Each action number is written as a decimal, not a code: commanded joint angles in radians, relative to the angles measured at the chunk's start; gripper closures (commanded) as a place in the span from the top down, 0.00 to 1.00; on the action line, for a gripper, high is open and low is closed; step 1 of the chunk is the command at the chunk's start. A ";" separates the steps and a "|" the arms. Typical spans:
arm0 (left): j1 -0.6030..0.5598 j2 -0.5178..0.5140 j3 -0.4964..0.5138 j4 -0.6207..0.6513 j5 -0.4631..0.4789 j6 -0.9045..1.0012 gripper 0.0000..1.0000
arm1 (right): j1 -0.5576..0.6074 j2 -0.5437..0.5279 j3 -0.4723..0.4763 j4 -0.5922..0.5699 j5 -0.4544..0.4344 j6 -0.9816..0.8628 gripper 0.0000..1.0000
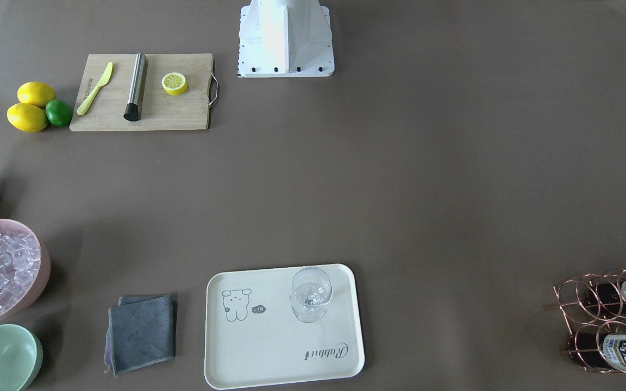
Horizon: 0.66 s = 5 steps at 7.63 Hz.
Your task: Take tea from basket to plate
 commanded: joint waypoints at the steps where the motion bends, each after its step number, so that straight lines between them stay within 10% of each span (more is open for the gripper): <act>1: -0.010 0.015 -0.030 0.012 -0.004 0.003 0.00 | 0.007 -0.008 -0.001 -0.001 0.009 -0.001 1.00; 5: -0.026 0.001 -0.308 0.333 -0.002 0.003 0.00 | 0.012 -0.019 0.057 0.001 0.018 -0.006 1.00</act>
